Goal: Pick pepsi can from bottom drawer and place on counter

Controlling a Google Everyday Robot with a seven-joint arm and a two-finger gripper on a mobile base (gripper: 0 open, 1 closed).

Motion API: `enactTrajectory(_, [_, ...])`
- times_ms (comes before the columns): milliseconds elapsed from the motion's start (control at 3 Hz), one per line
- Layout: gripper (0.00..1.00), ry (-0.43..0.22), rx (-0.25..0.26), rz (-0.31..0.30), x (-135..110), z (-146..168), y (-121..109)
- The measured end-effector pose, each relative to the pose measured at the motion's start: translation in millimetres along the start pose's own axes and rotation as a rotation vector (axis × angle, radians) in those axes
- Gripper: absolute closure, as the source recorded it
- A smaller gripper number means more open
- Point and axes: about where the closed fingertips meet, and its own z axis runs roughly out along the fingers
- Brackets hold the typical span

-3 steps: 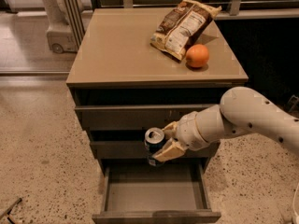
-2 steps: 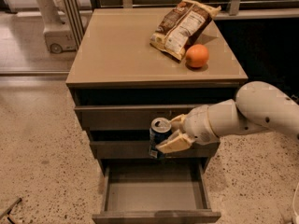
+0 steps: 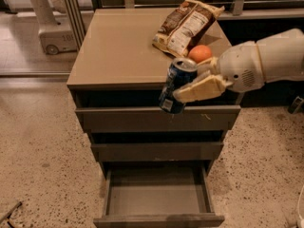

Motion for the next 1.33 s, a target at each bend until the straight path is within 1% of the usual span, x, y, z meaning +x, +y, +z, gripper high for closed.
enactTrajectory(333, [1.00,-0.030,0.032,-0.040,-27,-23,-8])
enactTrajectory(667, [1.00,-0.030,0.033,-0.040,-27,-23,-8])
enactTrajectory(1000, [1.00,-0.035,0.029,-0.034,-36,-7,-32])
enactTrajectory(1333, [1.00,-0.012,0.038,-0.032,-44,20,-83])
